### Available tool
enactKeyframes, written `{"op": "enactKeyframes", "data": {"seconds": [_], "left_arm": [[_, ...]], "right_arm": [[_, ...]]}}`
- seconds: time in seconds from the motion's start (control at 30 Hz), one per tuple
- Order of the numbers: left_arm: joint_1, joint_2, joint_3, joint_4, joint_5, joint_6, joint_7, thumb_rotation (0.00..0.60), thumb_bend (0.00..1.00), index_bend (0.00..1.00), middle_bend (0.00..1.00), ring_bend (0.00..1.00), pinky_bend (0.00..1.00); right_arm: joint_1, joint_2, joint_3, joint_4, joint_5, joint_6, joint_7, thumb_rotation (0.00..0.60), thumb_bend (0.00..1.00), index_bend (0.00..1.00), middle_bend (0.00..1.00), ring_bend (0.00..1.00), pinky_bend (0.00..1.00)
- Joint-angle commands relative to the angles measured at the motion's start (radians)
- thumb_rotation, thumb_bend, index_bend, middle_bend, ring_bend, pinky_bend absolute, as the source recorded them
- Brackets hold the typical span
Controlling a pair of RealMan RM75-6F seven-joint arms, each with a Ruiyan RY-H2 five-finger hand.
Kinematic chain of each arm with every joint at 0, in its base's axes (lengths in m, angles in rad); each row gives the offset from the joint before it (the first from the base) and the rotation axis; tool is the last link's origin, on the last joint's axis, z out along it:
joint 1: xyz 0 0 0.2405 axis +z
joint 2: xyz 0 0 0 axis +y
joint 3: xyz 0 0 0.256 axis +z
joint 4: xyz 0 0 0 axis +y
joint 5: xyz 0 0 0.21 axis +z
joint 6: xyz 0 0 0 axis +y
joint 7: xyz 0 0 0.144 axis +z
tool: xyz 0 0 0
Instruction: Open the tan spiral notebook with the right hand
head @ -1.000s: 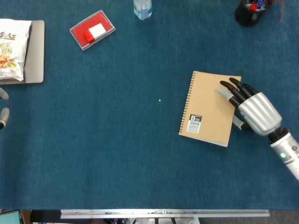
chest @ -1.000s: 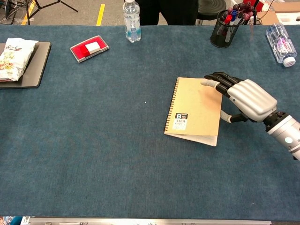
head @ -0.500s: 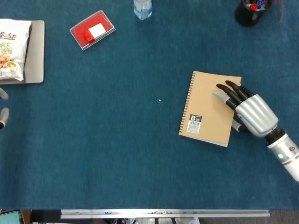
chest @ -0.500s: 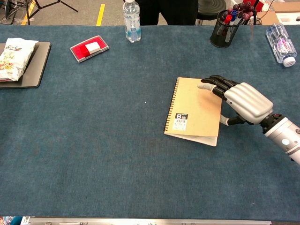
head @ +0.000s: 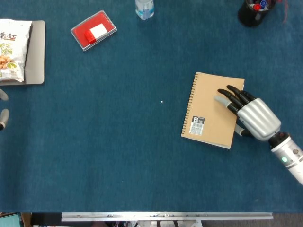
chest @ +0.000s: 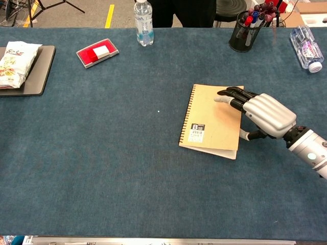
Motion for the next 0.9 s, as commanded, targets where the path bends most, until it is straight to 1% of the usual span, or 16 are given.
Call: {"op": "enactKeyframes", "data": {"seconds": [0.03,0.1,0.2,0.3,0.7,0.9], "left_arm": [[0.000,-0.001,0.000,0.001,0.000,0.000,-0.001,0.600,0.26,0.49,0.48,0.44,0.60],[0.000,-0.001,0.000,0.002,0.001,0.001,0.000,0.600,0.26,0.49,0.48,0.44,0.61],[0.000,0.000,0.000,0.001,0.001,0.000,0.000,0.600,0.26,0.49,0.48,0.44,0.60],[0.000,-0.001,0.000,0.001,0.000,-0.001,0.000,0.600,0.26,0.49,0.48,0.44,0.61],[-0.001,-0.002,0.000,0.002,-0.002,-0.002,0.004,0.600,0.26,0.49,0.48,0.44,0.61],[-0.001,-0.002,0.000,0.002,-0.002,-0.002,0.004,0.600,0.26,0.49,0.48,0.44,0.61]], "right_arm": [[0.001,0.001,0.001,-0.003,0.001,0.000,-0.003,0.600,0.35,0.29,0.13,0.04,0.23],[0.001,0.002,0.003,-0.004,0.001,0.002,-0.006,0.600,0.35,0.41,0.15,0.04,0.23],[0.001,0.001,0.006,-0.006,0.002,0.007,-0.009,0.600,0.35,0.53,0.16,0.04,0.23],[0.001,0.000,0.008,-0.006,0.002,0.013,-0.012,0.600,0.35,0.61,0.17,0.04,0.23],[0.000,0.009,0.015,-0.017,0.004,0.025,-0.030,0.600,0.36,0.80,0.21,0.05,0.23],[0.004,0.037,0.017,-0.060,-0.007,0.045,-0.045,0.600,0.36,0.82,0.22,0.05,0.23]]}}
